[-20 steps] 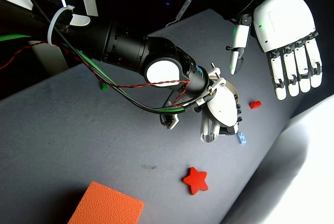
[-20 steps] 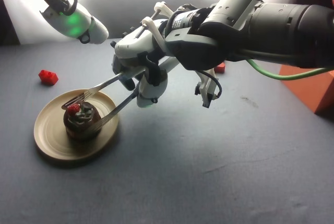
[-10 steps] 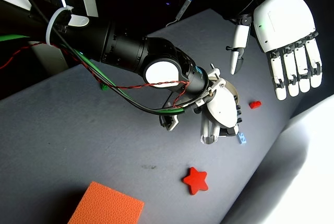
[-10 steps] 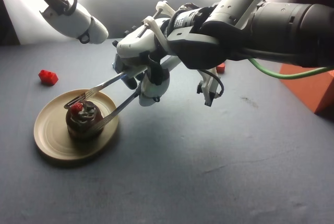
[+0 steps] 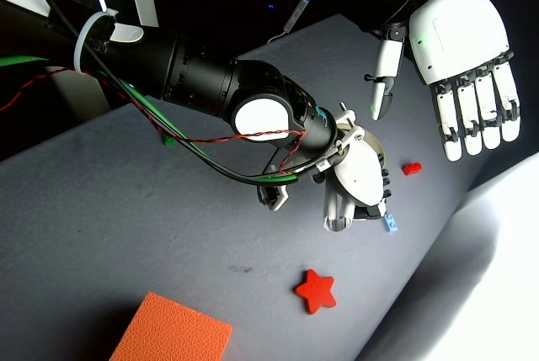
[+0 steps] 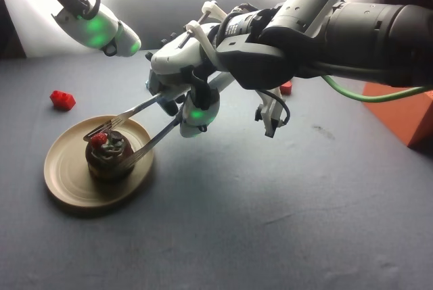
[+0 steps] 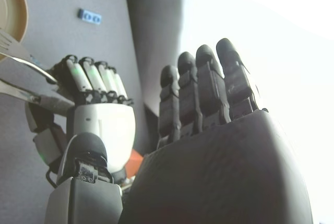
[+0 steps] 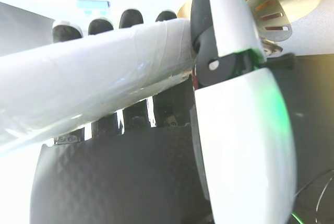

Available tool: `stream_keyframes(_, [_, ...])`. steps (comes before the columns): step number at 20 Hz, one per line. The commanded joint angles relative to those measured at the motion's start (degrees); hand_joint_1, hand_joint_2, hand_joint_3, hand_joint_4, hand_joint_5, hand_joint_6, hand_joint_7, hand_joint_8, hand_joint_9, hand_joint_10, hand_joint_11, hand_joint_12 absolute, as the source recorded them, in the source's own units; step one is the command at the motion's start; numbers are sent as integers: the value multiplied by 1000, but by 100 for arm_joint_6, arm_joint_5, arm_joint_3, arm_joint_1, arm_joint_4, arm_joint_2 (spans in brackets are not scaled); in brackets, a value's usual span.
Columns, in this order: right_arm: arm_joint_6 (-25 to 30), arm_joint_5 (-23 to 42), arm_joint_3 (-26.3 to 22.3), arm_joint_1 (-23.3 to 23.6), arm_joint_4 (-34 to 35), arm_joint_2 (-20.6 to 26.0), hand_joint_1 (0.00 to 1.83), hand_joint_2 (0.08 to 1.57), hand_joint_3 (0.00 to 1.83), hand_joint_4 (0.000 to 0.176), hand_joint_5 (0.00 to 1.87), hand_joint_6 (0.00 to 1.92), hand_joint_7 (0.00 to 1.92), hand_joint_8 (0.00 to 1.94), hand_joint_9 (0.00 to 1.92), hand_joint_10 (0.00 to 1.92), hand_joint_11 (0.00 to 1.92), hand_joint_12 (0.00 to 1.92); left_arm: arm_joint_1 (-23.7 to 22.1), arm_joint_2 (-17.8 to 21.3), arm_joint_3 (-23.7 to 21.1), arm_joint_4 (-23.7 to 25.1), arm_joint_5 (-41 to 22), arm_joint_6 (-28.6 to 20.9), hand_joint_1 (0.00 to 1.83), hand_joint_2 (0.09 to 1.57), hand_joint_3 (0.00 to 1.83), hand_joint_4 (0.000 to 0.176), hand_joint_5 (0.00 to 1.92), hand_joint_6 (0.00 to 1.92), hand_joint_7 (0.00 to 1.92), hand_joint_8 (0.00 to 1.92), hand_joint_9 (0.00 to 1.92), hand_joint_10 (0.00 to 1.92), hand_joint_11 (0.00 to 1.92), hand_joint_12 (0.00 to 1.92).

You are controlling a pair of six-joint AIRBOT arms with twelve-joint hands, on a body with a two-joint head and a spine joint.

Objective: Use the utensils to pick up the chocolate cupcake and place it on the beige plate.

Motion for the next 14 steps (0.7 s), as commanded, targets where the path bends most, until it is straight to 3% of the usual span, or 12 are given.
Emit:
stream_keyframes(1, [11,577,26,98,-20,32,1061,1274,0,0,674,1433,405,1351,293,1669,301,1920,-75,48,10,316,-355,27,24,1158,0,0,253,2,241,4,186,3,0,347])
stream_keyframes(11, [52,580,25,127,-20,50,1048,1289,1,0,646,1475,373,1298,271,1595,242,1896,-75,48,10,328,-355,28,19,1167,1,0,261,2,242,1,182,2,0,361])
stream_keyframes(12, [60,581,25,131,-20,50,1021,1221,0,0,429,1154,348,1304,252,1569,204,1865,-75,48,10,329,-355,28,25,1168,1,0,244,1,227,1,166,1,0,323])
stream_keyframes(14, [83,592,24,131,-20,49,1028,1184,0,0,348,1015,296,1302,209,1554,163,1848,-75,48,10,329,-355,28,21,1171,2,0,243,1,241,3,185,5,0,350])
